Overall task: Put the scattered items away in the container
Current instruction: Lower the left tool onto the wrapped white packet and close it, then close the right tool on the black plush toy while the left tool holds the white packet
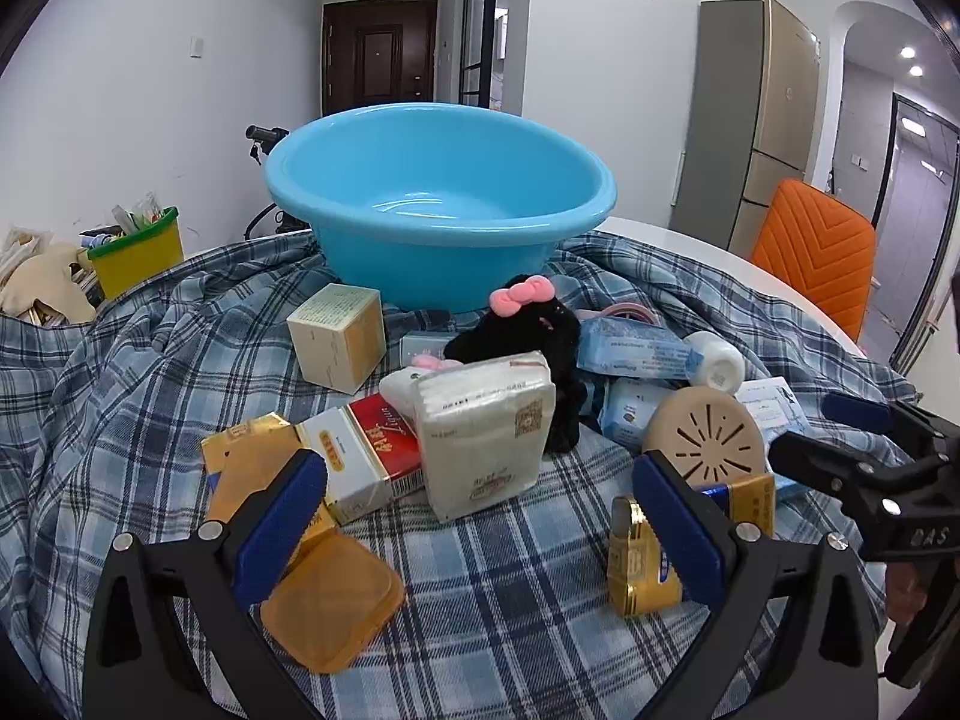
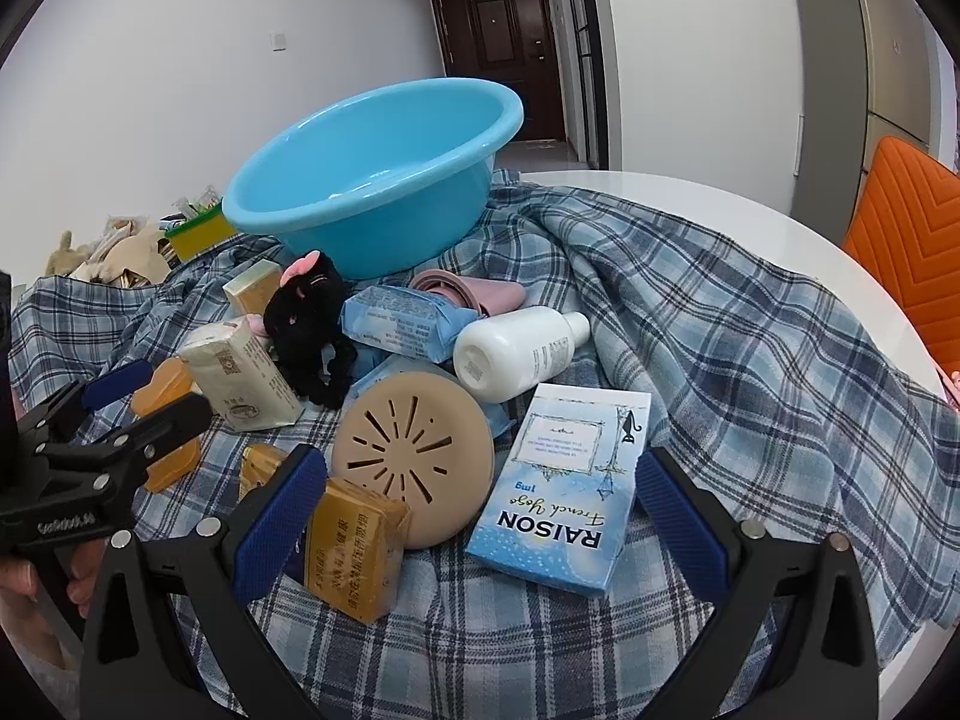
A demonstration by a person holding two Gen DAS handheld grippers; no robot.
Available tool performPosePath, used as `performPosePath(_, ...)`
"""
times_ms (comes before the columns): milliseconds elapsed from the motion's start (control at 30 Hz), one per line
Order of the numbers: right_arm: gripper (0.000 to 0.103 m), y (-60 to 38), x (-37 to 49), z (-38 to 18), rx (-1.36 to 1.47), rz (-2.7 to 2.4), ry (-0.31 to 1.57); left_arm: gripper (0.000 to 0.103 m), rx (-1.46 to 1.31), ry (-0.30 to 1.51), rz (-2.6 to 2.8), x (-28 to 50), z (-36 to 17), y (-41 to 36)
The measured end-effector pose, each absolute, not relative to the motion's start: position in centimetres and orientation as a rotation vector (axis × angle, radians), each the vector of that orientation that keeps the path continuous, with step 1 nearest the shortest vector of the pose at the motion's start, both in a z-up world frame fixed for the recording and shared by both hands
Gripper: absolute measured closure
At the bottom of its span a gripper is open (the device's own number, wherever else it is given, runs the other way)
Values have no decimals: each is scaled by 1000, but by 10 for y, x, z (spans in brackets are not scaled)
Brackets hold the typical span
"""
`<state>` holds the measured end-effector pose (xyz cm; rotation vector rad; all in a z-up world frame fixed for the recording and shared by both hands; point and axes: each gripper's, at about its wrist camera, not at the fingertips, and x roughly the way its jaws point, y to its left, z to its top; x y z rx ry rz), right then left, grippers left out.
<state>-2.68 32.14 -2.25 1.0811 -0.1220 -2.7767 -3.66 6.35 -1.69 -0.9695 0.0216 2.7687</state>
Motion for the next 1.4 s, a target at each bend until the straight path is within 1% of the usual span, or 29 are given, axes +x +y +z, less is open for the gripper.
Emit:
performPosePath(300,0,321,-25,-18,1060,-2779,-85,0,-993,-6,2815,-65,-25,72)
performPosePath(400,0,324,-25,-19,1066,-2769,-108,0,-1064,10,2802,-75,-34,76)
performPosePath(467,0,326,-26,-20,1076,-2746,-140,0,-1072,-10,2783,-77,-37,77)
performPosePath(733,0,328,-26,-23,1087,-2746,-130,0,-1081,-29,2807,-85,-37,73)
performPosePath(767,0,328,-26,-24,1087,-2746,-132,15,-1093,-30,2817,-86,-37,72)
performPosePath(800,0,329,-25,-24,1086,-2747,-136,62,-1113,-33,2820,-86,-38,71)
performPosePath(833,0,330,-25,-23,1083,-2747,-140,62,-1134,-34,2816,-87,-38,70)
performPosePath(900,0,330,-23,-22,1076,-2746,-149,67,-1136,-4,2801,-85,-36,71)
performPosePath(933,0,330,-23,-21,1072,-2746,-151,67,-1124,6,2798,-82,-34,72)
performPosePath(1400,0,319,-28,-16,1058,-2724,-142,67,-1066,-48,2793,-63,-9,56)
